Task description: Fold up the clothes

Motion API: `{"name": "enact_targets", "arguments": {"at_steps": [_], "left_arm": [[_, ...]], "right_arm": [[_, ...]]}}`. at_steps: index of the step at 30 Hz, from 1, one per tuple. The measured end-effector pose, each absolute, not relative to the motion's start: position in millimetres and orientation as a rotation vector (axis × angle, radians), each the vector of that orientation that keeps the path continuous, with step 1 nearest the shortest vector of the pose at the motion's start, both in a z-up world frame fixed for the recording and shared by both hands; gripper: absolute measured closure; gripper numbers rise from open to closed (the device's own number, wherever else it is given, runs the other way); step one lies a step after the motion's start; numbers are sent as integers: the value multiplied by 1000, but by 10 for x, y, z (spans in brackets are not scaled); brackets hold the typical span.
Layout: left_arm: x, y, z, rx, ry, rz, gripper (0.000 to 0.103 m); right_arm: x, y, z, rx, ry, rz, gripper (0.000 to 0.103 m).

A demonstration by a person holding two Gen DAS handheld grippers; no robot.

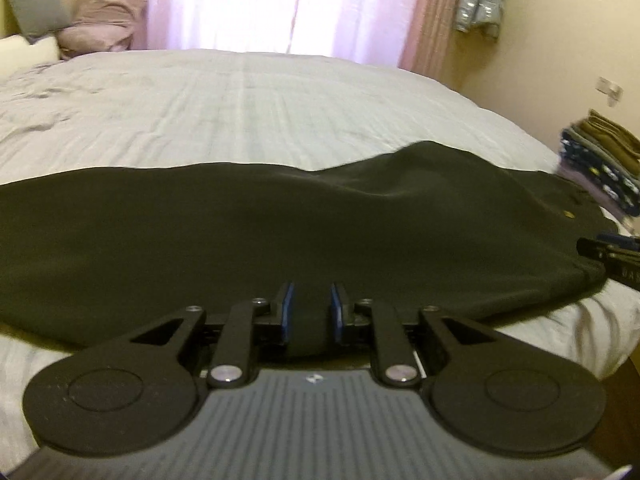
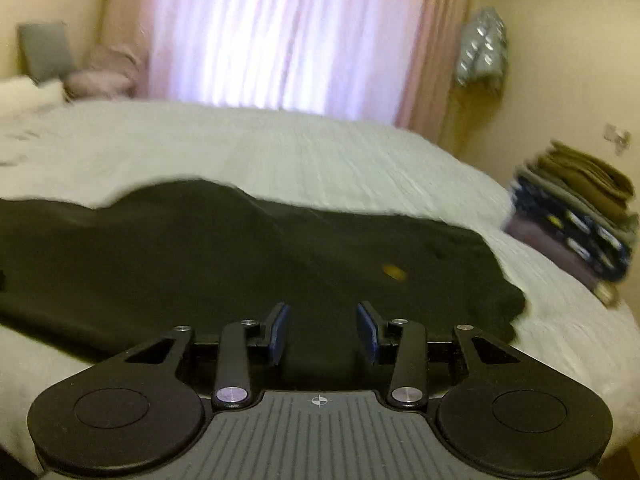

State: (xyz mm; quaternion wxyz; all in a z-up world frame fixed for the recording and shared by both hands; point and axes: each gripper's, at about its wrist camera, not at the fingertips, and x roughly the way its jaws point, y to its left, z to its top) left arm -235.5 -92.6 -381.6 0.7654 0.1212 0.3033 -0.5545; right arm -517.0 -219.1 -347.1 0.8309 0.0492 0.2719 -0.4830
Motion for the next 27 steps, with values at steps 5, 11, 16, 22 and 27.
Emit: {"name": "enact_targets", "arguments": {"at_steps": [5, 11, 16, 22, 27], "left_arm": [[-1908, -559, -3879, 222, 653, -1096, 89], [-962, 49, -3961, 105, 690, -895, 100], [-289, 369, -3972, 50, 656, -802, 100], [-111, 642, -3779, -2, 615, -774, 96], [-358, 700, -3885, 51, 602, -854, 91]], "right_arm": [[-4812, -1918, -3615, 73, 629, -975, 62], [-4612, -1835, -3630, 76, 675, -950, 62], [-4518, -1800, -3599, 67, 687, -900, 62], [-4414, -1705, -3495, 63, 650, -894, 62], [-4384, -1714, -3467, 151, 624, -854, 62]]}}
